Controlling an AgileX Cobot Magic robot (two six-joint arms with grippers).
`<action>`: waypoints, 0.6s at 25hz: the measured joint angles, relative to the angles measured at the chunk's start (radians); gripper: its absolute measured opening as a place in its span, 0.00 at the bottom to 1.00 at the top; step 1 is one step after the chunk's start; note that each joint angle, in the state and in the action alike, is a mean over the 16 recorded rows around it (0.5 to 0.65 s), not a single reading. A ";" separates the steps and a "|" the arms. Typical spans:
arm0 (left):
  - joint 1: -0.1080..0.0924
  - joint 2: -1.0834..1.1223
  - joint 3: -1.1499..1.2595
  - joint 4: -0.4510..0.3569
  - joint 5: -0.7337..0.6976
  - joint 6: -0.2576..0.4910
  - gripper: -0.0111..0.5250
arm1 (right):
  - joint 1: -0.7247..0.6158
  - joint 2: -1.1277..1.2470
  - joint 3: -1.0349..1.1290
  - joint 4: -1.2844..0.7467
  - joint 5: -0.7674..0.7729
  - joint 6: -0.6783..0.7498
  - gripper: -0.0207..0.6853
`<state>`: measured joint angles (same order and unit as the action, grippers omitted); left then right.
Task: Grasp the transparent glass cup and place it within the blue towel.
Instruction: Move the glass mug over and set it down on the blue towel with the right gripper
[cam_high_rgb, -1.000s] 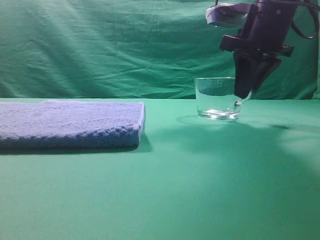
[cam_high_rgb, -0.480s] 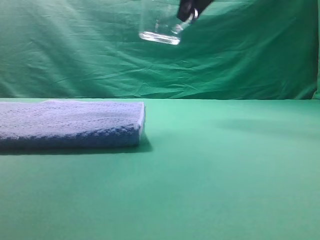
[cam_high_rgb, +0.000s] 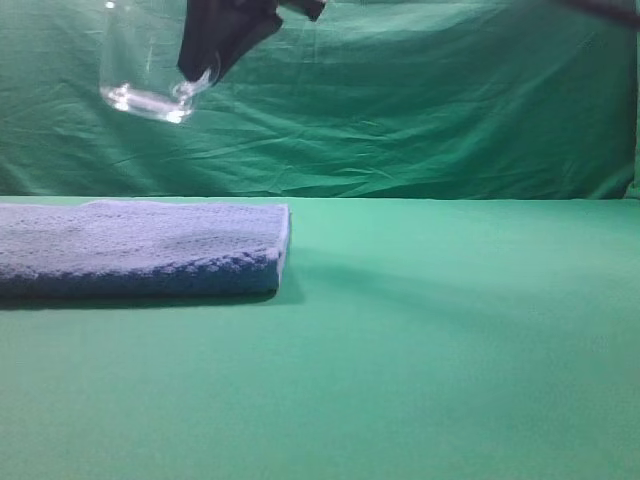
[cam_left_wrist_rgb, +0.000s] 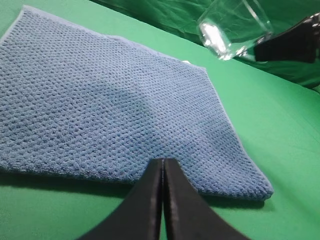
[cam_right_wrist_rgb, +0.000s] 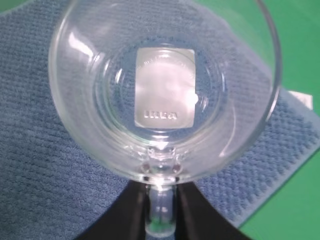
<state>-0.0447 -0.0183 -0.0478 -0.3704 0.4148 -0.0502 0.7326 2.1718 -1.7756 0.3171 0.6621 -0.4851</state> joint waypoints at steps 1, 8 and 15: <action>0.000 0.000 0.000 0.000 0.000 0.000 0.02 | 0.003 0.009 0.000 0.000 -0.006 0.000 0.22; 0.000 0.000 0.000 0.000 0.000 0.000 0.02 | 0.012 0.015 -0.003 -0.001 -0.017 0.001 0.41; 0.000 0.000 0.000 0.000 0.000 0.000 0.02 | 0.012 -0.099 -0.007 -0.006 0.077 0.036 0.51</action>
<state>-0.0447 -0.0183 -0.0478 -0.3704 0.4148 -0.0502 0.7447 2.0724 -1.7823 0.3107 0.7393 -0.4493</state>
